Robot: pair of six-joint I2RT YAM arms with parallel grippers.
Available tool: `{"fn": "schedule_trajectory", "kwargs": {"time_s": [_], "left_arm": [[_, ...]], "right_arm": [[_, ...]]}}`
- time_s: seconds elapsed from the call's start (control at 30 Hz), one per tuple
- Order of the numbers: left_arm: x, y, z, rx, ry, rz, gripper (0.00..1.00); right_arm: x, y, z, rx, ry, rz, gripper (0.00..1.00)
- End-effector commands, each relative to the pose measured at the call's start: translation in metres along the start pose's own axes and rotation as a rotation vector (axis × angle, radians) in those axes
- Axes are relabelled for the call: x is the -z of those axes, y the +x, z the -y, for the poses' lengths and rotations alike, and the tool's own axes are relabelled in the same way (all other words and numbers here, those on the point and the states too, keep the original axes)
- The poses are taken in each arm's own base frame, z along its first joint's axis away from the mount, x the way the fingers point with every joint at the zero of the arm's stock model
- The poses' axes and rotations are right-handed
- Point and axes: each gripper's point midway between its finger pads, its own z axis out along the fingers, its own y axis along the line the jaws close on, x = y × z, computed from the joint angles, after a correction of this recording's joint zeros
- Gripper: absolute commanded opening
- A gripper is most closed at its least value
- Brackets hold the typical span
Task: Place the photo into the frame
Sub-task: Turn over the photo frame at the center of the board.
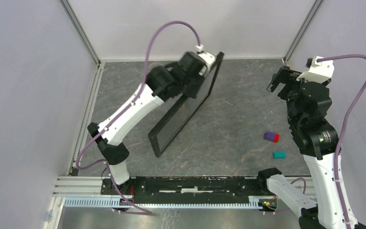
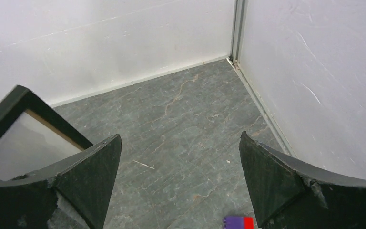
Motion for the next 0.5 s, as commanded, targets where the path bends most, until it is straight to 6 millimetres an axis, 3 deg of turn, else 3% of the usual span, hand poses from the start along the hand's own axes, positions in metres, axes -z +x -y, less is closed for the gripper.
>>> {"fn": "schedule_trajectory", "kwargs": {"time_s": [0.0,0.2,0.33,0.47], "left_arm": [[0.028,-0.035,-0.005,0.306,0.291,0.092,0.02],[0.002,-0.038,-0.002,0.351,0.485,0.047,0.02],[-0.036,-0.030,-0.002,0.320,0.483,-0.005,0.02],[-0.066,-0.035,0.000,0.308,0.517,0.033,0.02]], "right_arm": [[-0.004,0.002,0.004,-0.002,0.025,0.019,0.98],[-0.012,0.018,-0.004,0.006,-0.002,-0.027,0.98],[-0.016,0.031,-0.009,0.005,-0.021,-0.057,0.98],[-0.016,0.037,-0.008,0.018,-0.014,-0.078,0.98]]}}
